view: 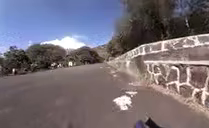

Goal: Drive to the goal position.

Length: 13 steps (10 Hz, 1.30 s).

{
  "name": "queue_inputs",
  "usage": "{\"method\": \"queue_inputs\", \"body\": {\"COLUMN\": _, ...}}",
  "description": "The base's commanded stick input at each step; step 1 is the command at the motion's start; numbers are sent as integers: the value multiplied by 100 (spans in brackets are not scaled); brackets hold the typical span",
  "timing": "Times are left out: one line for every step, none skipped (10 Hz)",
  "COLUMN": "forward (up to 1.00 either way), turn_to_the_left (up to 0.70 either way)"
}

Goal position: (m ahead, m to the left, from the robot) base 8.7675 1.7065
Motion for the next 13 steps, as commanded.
{"method": "queue_inputs", "body": {"forward": 50, "turn_to_the_left": 0}}
{"method": "queue_inputs", "body": {"forward": 50, "turn_to_the_left": 0}}
{"method": "queue_inputs", "body": {"forward": 50, "turn_to_the_left": 0}}
{"method": "queue_inputs", "body": {"forward": 50, "turn_to_the_left": 0}}
{"method": "queue_inputs", "body": {"forward": 50, "turn_to_the_left": 0}}
{"method": "queue_inputs", "body": {"forward": 50, "turn_to_the_left": 0}}
{"method": "queue_inputs", "body": {"forward": 50, "turn_to_the_left": 0}}
{"method": "queue_inputs", "body": {"forward": 50, "turn_to_the_left": 0}}
{"method": "queue_inputs", "body": {"forward": 50, "turn_to_the_left": 0}}
{"method": "queue_inputs", "body": {"forward": 50, "turn_to_the_left": 0}}
{"method": "queue_inputs", "body": {"forward": 50, "turn_to_the_left": 0}}
{"method": "queue_inputs", "body": {"forward": 50, "turn_to_the_left": 0}}
{"method": "queue_inputs", "body": {"forward": 50, "turn_to_the_left": 0}}
